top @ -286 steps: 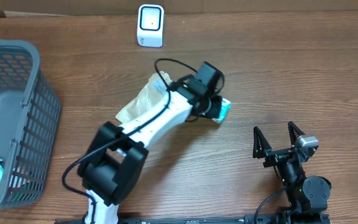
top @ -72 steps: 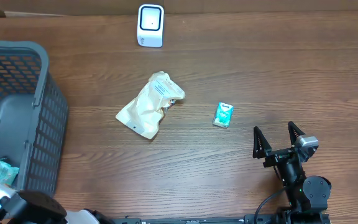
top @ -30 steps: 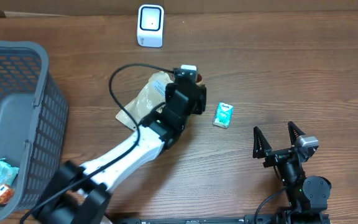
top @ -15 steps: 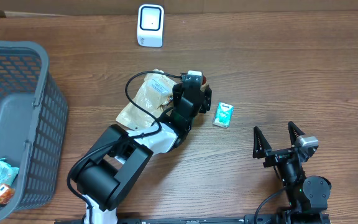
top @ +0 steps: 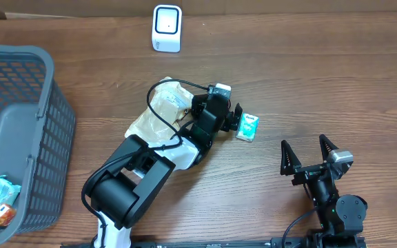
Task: Scan the item barcode
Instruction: 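Lift the brown-lidded jar out and carry it toward the scanner, then release the jar beside the beige bag and withdraw left gripper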
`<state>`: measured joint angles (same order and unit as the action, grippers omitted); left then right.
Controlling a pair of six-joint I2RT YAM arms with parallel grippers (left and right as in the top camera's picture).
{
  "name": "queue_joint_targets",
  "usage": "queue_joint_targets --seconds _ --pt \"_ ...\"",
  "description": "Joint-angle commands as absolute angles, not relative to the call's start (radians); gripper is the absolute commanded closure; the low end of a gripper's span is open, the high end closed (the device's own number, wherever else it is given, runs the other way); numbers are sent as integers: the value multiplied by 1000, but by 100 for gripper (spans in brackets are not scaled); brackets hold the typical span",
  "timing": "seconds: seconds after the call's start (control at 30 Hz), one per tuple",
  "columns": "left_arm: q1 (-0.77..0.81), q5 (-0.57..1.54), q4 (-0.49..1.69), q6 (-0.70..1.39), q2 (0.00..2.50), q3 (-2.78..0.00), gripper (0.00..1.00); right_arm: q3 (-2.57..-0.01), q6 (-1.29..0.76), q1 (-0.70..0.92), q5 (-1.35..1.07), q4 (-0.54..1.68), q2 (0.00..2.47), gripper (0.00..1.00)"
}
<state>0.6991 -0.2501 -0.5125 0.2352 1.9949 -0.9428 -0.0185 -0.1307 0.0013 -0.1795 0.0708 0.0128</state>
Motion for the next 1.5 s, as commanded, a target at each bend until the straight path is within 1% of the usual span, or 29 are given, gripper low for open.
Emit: queue_joint_targets --seconds 0.0,0.1,0.27,0.4,0.53,0.77,0.87,0.97,1.03,1.17,1.27,1.33,1.47 --pt "705 -215 -504 199 1888 -948 0 -8 -130 -1 -185 65 7 0" --pt "693 -208 -410 222 1783 -963 0 -8 -130 -1 -185 65 7 0" --pt "641 -203 -171 277 1591 -1032 0 -8 -130 -1 -185 65 7 0" --pt "591 -132 67 277 1462 -1141 0 -8 -130 -1 -185 65 7 0" --pt "526 -104 354 278 1354 -1278 0 -8 -130 -1 -185 65 7 0" --pt "336 -106 789 276 1210 -1557 0 -8 -130 -1 -185 65 7 0" --pt "222 -128 907 270 1164 -1635 1 -8 -130 -1 -185 65 7 0" --pt "62 -159 1010 331 1121 -1674 0 -8 -130 -1 -185 65 7 0" --pt "-76 -160 1073 387 1094 -1684 0 -8 -130 -1 -185 65 7 0" --pt "-326 -160 1149 409 1077 -1684 1 -8 -130 -1 -185 65 7 0" --pt "-518 -160 1193 430 1105 -1675 0 -8 -130 -1 -185 65 7 0" --pt "-614 -158 1205 436 1139 -1667 0 -8 -130 -1 -185 65 7 0" --pt "-749 -153 1233 442 1247 -1656 1 -8 -130 -1 -185 65 7 0"
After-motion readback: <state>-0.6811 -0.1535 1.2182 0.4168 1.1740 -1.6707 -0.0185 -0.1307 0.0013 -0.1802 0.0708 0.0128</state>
